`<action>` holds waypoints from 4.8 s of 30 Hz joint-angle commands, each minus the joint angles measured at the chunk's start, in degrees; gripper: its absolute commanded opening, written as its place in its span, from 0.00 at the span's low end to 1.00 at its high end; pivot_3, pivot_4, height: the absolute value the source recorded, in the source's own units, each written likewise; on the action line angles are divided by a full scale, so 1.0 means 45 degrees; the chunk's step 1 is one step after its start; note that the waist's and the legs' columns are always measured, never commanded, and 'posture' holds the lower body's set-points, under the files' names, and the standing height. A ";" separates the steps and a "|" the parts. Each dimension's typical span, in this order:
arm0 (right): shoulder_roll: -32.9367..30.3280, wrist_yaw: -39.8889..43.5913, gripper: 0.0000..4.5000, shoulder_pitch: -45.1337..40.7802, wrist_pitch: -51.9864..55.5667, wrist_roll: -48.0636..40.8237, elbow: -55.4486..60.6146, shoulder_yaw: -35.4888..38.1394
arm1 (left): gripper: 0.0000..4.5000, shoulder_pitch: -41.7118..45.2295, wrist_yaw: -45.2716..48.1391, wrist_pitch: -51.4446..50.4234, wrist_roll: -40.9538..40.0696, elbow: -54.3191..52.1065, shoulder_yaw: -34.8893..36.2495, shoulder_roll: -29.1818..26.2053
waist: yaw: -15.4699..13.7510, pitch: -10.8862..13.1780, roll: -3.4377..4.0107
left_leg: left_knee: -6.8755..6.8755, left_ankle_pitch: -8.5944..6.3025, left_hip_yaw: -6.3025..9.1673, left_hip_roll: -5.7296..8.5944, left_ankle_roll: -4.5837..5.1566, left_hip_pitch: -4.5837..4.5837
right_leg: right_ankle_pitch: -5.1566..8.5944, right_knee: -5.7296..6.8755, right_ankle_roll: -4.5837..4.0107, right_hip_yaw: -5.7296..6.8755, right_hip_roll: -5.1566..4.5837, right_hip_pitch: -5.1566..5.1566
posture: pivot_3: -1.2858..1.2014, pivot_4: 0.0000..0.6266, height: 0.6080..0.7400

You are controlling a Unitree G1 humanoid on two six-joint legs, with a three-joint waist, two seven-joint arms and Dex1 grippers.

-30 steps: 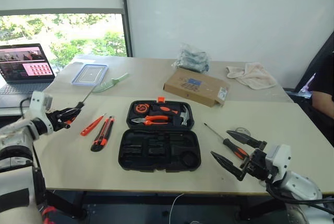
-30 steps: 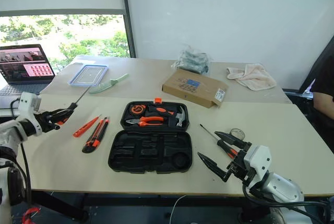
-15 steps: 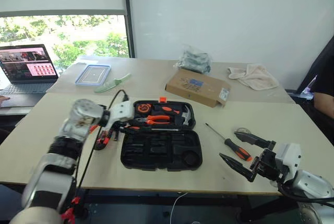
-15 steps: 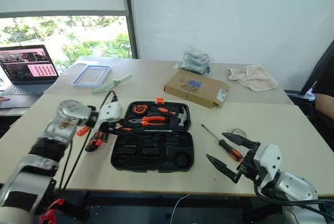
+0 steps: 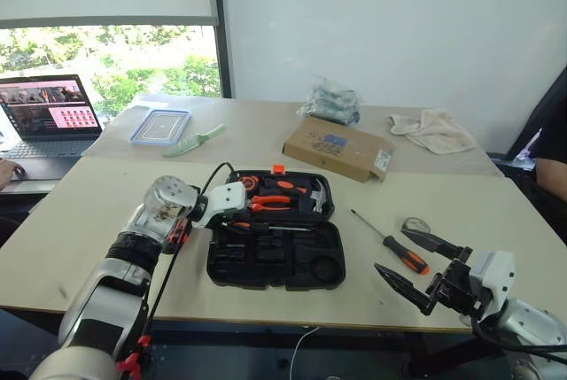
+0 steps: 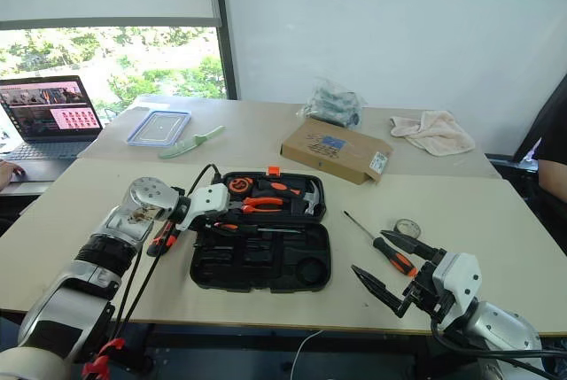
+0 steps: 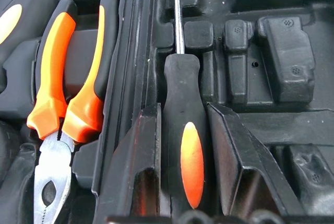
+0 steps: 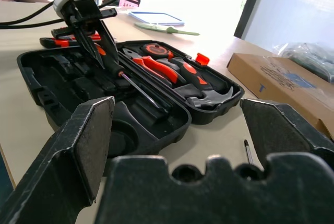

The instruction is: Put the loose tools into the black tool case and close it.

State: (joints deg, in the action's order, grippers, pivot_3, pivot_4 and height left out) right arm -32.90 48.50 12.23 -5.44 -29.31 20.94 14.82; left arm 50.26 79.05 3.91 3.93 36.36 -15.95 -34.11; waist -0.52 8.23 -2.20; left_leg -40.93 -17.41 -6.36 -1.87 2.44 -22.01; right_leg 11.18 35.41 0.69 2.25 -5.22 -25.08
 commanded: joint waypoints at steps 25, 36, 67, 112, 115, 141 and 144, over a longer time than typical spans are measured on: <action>0.0152 -0.0076 1.00 -0.0316 -0.0207 0.0067 0.0214 0.0049 | 0.22 -0.0339 -0.1158 0.0673 -0.1208 0.0466 0.1171 0.0534 | -0.0035 0.0002 0.0004 | -0.0032 -0.0003 0.0006 0.0004 0.0007 0.0003 | -0.0003 0.0040 0.0005 0.0000 -0.0008 0.0005 | 0.52 0.24 1.00; 0.0285 -0.0089 1.00 -0.0194 -0.0236 0.0150 0.0237 0.0116 | 0.00 -0.0946 -0.1201 0.0505 -0.0745 0.0414 0.0688 0.0892 | -0.0048 0.0000 0.0006 | -0.0032 -0.0004 0.0006 0.0005 0.0007 0.0006 | -0.0003 0.0039 0.0005 0.0001 -0.0012 0.0010 | 0.52 0.24 1.00; 0.0143 0.1164 1.00 0.4513 -0.1155 0.0143 -0.1709 0.3630 | 0.81 -0.8566 0.0614 -0.0340 -0.6081 -0.3994 0.6797 -0.2794 | 0.0189 -0.0083 0.0199 | 0.0051 -0.0063 -0.0003 -0.0031 0.0067 0.0187 | 0.0038 -0.0071 0.0041 -0.0023 -0.0051 0.0172 | 0.52 0.24 1.00; -0.2413 0.4051 0.23 -0.8592 0.2893 0.2561 -0.4626 -0.4081 | 1.00 -1.2044 -0.2457 -0.3036 -0.8208 -1.0060 0.7221 -0.1707 | 0.0360 -0.0041 0.0240 | 0.0030 -0.0067 -0.0050 -0.0042 0.0020 0.0048 | -0.0003 -0.0074 0.0035 -0.0004 -0.0040 0.0014 | 0.52 0.24 1.00; -0.1217 0.3978 0.23 -1.0807 0.4565 0.3913 -0.5615 -0.6248 | 1.00 -1.2122 -0.2689 -0.3037 -0.8124 -1.0165 0.7209 -0.1614 | 0.0353 -0.0039 0.0242 | 0.0031 -0.0051 -0.0052 -0.0055 -0.0007 0.0059 | -0.0016 -0.0051 0.0004 -0.0002 -0.0024 0.0005 | 0.52 0.24 1.00; 0.0356 0.5536 0.34 -1.3733 0.4645 0.7197 -0.9557 -0.9066 | 1.00 -1.3189 -0.2917 -0.2216 -0.7908 -0.9999 0.7524 -0.1404 | 0.0238 -0.0038 0.0246 | 0.0038 0.0002 -0.0049 -0.0036 -0.0096 -0.0010 | -0.0016 -0.0072 0.0013 0.0041 -0.0046 -0.0027 | 0.52 0.24 1.00; 0.0341 0.5980 0.56 -1.3883 0.4130 0.6838 -0.9504 -0.8801 | 1.00 -1.3179 -0.2832 -0.2054 -0.7875 -0.9794 0.7544 -0.1433 | 0.0234 -0.0038 0.0246 | 0.0039 0.0002 -0.0047 -0.0037 -0.0097 -0.0011 | -0.0015 -0.0068 0.0011 0.0042 -0.0046 -0.0029 | 0.52 0.24 1.00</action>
State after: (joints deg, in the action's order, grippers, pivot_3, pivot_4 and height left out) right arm -31.09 72.78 -49.77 14.17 2.62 -22.03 -25.83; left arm -9.17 65.84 -7.25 -31.56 -7.92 16.56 -40.27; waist 0.53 8.06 -1.10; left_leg -40.76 -17.40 -6.57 -2.03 2.00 -22.06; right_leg 11.11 35.09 0.74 2.44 -5.42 -25.22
